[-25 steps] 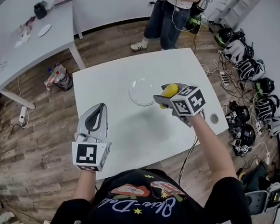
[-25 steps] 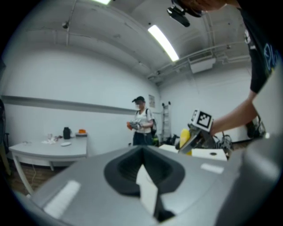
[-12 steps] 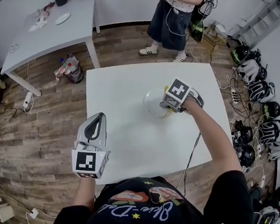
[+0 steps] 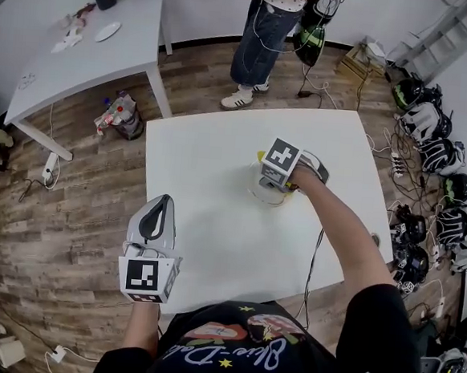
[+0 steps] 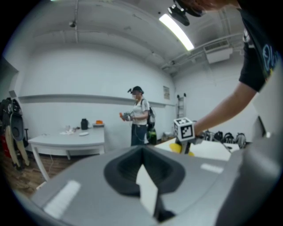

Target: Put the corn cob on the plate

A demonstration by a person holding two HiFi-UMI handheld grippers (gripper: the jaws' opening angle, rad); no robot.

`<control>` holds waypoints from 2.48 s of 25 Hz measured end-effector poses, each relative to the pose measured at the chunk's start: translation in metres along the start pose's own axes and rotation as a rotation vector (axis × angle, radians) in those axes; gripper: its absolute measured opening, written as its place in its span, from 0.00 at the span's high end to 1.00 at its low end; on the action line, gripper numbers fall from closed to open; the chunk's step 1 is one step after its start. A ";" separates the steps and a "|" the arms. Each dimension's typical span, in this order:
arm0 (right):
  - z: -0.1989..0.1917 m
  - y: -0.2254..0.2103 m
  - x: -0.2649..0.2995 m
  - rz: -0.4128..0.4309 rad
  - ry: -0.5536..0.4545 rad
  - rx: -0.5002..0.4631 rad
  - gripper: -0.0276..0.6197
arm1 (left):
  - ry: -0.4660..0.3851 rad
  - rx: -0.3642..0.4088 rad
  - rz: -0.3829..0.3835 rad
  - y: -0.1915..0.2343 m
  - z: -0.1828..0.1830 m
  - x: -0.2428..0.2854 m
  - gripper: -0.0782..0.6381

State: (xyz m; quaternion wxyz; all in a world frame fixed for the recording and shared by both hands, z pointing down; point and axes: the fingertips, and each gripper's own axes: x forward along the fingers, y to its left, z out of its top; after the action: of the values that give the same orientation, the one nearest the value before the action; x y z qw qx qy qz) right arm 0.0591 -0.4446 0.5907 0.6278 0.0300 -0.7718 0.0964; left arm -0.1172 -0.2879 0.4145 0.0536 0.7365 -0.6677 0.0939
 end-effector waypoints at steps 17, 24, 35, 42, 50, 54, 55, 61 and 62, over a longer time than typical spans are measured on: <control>-0.005 0.009 0.021 -0.006 -0.156 0.003 0.58 | 0.000 0.023 0.012 0.003 0.002 -0.005 0.90; 0.006 0.019 -0.026 -0.039 -0.366 0.025 0.58 | -0.034 0.035 0.009 -0.001 0.016 -0.010 0.90; -0.045 0.083 -0.189 -0.313 -1.158 0.362 0.58 | -0.096 0.091 -0.070 -0.044 0.044 -0.022 0.90; -0.071 0.139 -0.209 -0.328 -1.324 0.473 0.90 | -0.110 0.110 -0.124 -0.064 0.050 -0.029 0.90; -0.085 0.143 -0.217 -0.359 -1.321 0.488 0.93 | -0.109 0.112 -0.124 -0.070 0.052 -0.034 0.90; -0.083 0.142 -0.217 -0.355 -1.314 0.479 0.93 | -0.108 0.117 -0.114 -0.069 0.052 -0.037 0.90; -0.081 0.143 -0.217 -0.353 -1.313 0.477 0.93 | -0.107 0.118 -0.111 -0.068 0.052 -0.038 0.90; -0.071 0.146 -0.215 -0.346 -1.308 0.459 0.93 | -0.103 0.114 -0.099 -0.060 0.049 -0.041 0.90; -0.070 0.147 -0.215 -0.347 -1.306 0.455 0.93 | -0.102 0.112 -0.097 -0.059 0.048 -0.042 0.90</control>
State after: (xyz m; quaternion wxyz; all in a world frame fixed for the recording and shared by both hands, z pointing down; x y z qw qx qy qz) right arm 0.1467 -0.3039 0.3785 0.0216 0.3344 -0.9350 0.1162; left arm -0.0592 -0.2512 0.3615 -0.0172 0.7738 -0.6266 0.0907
